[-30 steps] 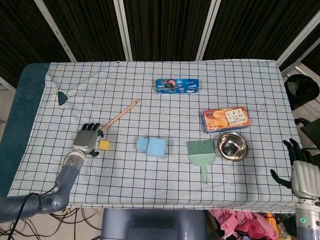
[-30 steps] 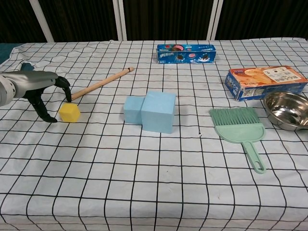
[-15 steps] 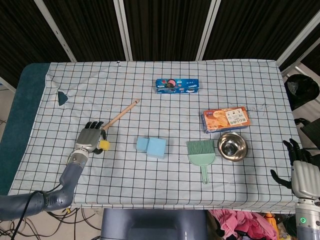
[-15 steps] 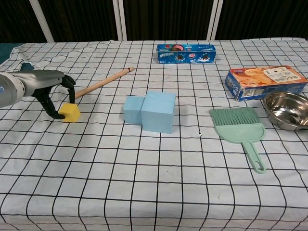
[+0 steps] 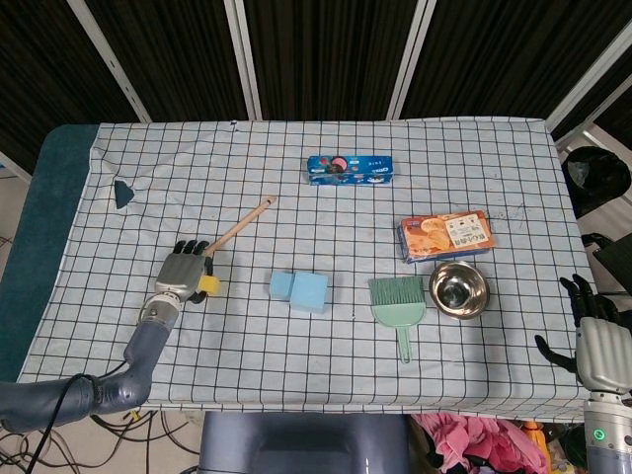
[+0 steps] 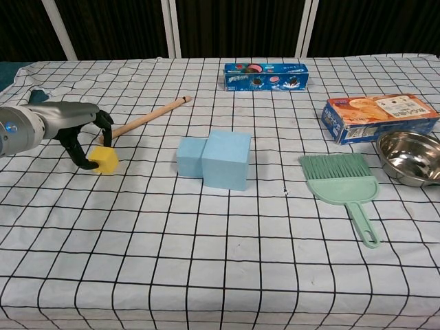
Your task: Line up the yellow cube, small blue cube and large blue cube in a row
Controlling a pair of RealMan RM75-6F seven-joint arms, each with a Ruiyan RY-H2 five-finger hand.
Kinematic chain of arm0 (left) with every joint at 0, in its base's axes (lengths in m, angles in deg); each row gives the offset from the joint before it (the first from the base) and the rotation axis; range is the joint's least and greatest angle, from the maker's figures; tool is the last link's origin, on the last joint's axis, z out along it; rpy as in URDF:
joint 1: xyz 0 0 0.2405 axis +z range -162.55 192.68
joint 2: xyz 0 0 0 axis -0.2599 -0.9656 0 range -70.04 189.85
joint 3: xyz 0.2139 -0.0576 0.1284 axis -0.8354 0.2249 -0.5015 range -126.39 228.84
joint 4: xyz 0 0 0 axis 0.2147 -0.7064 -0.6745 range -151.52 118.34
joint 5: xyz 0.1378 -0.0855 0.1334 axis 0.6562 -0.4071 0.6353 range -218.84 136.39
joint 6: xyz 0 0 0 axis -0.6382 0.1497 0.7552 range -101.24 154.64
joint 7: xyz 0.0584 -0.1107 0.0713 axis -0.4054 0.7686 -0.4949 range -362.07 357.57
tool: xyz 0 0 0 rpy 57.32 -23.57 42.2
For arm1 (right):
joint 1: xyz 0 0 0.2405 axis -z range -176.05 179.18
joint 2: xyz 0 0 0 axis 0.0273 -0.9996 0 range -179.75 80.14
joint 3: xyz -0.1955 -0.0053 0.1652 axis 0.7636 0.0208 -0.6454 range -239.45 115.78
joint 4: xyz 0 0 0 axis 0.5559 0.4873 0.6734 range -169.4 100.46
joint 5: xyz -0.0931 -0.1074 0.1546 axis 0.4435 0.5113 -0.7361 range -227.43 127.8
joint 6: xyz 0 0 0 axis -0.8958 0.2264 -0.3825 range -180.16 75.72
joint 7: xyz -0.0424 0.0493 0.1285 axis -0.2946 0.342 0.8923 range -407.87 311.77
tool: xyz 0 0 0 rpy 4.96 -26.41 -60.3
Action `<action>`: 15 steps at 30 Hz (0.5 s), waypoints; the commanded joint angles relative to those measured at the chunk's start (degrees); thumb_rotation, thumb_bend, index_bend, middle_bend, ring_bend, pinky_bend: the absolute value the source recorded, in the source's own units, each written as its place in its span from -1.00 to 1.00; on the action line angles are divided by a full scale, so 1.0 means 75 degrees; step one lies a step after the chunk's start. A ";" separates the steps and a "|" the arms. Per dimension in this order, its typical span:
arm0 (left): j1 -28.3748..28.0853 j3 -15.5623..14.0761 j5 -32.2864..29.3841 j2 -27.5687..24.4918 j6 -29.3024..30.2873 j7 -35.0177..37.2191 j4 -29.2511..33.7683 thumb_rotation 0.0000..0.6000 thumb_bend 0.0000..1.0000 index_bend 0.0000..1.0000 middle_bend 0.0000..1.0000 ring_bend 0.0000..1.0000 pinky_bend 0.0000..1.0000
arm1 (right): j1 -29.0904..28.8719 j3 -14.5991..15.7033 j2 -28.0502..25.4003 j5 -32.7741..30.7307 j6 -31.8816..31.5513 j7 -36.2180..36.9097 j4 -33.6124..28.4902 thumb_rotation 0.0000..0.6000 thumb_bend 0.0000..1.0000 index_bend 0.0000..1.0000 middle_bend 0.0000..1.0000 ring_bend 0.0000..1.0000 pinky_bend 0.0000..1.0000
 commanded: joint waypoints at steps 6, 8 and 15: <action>0.0043 0.0236 0.0120 -0.0121 0.0176 0.0228 0.0345 1.00 -0.36 -0.02 -0.82 -1.00 -1.00 | 0.0008 0.0006 -0.0016 0.0026 -0.0009 0.0035 -0.0012 1.00 -0.62 -0.80 -0.90 -0.62 -0.76; 0.0005 0.0359 0.0184 -0.0165 0.0221 0.0277 0.0556 1.00 -0.36 -0.02 -0.82 -1.00 -1.00 | 0.0009 0.0003 -0.0021 0.0016 -0.0005 0.0045 -0.0016 1.00 -0.62 -0.80 -0.90 -0.62 -0.76; -0.0505 0.0788 -0.0080 0.0005 0.0433 -0.0220 0.1048 1.00 -0.36 -0.02 -0.82 -1.00 -1.00 | 0.0036 -0.0008 -0.0065 0.0032 -0.0047 0.0113 -0.0042 1.00 -0.62 -0.80 -0.90 -0.62 -0.76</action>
